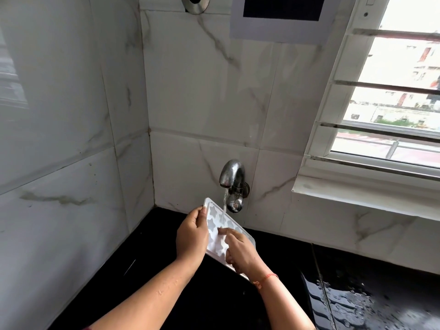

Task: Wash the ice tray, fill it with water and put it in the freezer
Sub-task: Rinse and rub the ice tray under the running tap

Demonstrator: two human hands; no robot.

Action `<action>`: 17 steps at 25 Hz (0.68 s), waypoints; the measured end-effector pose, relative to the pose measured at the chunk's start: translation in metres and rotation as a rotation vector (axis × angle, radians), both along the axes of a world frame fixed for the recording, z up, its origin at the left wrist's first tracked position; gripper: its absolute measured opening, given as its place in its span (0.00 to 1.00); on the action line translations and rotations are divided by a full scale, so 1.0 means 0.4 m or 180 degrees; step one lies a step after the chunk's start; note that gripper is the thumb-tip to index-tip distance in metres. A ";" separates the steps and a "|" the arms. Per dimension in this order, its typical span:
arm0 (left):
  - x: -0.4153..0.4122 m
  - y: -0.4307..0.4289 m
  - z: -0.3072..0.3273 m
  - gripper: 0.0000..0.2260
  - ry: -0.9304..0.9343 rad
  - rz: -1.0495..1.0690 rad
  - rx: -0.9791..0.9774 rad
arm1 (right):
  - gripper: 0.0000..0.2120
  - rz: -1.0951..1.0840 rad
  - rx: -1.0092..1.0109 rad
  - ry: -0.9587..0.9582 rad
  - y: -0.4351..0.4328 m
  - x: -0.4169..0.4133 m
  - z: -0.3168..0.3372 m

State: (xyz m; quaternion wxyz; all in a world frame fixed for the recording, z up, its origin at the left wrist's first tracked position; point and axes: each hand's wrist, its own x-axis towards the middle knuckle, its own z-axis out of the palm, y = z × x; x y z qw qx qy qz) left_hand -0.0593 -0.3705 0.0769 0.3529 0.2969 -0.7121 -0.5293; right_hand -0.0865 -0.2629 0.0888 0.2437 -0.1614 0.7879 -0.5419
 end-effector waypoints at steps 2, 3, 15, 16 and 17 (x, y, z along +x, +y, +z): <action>0.002 -0.003 -0.002 0.14 0.0004 0.0047 -0.0018 | 0.14 0.0058 0.0054 -0.0056 0.005 0.003 -0.006; 0.003 -0.004 0.000 0.14 0.0012 0.0069 -0.0015 | 0.14 0.0090 0.0041 -0.0122 0.008 0.002 -0.007; 0.010 -0.027 0.002 0.14 0.0107 0.0193 0.0014 | 0.15 -0.0036 0.0037 -0.0147 0.019 -0.016 -0.035; 0.011 -0.028 0.001 0.14 0.0096 0.0206 0.0008 | 0.14 0.0017 0.0078 -0.0130 0.012 -0.014 -0.034; 0.013 -0.031 0.001 0.14 0.0089 0.0214 0.0007 | 0.15 0.0058 0.0131 -0.0090 0.007 -0.015 -0.032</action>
